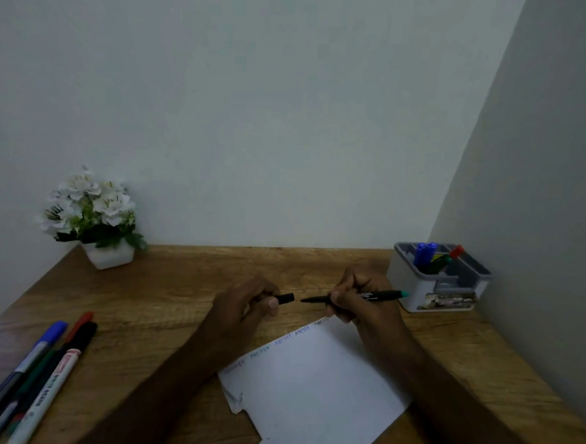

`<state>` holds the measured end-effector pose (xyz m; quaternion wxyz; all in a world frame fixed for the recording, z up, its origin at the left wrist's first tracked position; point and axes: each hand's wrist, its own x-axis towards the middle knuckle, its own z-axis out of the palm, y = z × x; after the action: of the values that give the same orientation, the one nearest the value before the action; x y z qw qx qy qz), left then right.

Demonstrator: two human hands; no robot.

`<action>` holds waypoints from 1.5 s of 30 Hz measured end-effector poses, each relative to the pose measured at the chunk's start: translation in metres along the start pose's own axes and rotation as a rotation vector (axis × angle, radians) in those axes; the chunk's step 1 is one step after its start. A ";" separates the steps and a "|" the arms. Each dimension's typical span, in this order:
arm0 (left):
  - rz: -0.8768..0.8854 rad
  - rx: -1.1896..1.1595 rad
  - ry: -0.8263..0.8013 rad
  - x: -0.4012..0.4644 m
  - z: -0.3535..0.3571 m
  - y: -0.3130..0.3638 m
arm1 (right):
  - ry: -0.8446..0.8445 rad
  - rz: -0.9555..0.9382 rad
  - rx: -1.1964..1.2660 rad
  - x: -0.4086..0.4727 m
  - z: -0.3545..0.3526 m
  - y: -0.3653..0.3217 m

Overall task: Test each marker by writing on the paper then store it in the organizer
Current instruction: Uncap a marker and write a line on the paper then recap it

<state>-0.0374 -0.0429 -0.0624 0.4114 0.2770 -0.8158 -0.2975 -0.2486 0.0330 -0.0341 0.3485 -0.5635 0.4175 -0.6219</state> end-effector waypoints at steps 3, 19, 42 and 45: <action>0.014 -0.026 -0.001 0.000 0.002 0.001 | 0.000 -0.011 0.033 0.001 0.001 -0.001; 0.046 -0.056 -0.003 0.001 0.005 0.001 | -0.030 0.027 0.013 -0.003 -0.001 0.003; 0.051 -0.092 -0.049 -0.004 0.010 0.010 | -0.149 0.174 -0.092 -0.001 0.008 0.002; 0.047 -0.065 -0.045 -0.006 0.008 0.019 | -0.136 0.171 -0.104 -0.005 0.008 0.002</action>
<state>-0.0449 -0.0240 -0.0556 0.4085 0.2375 -0.8211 -0.3201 -0.2397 0.0358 -0.0376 0.3983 -0.5838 0.4712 -0.5277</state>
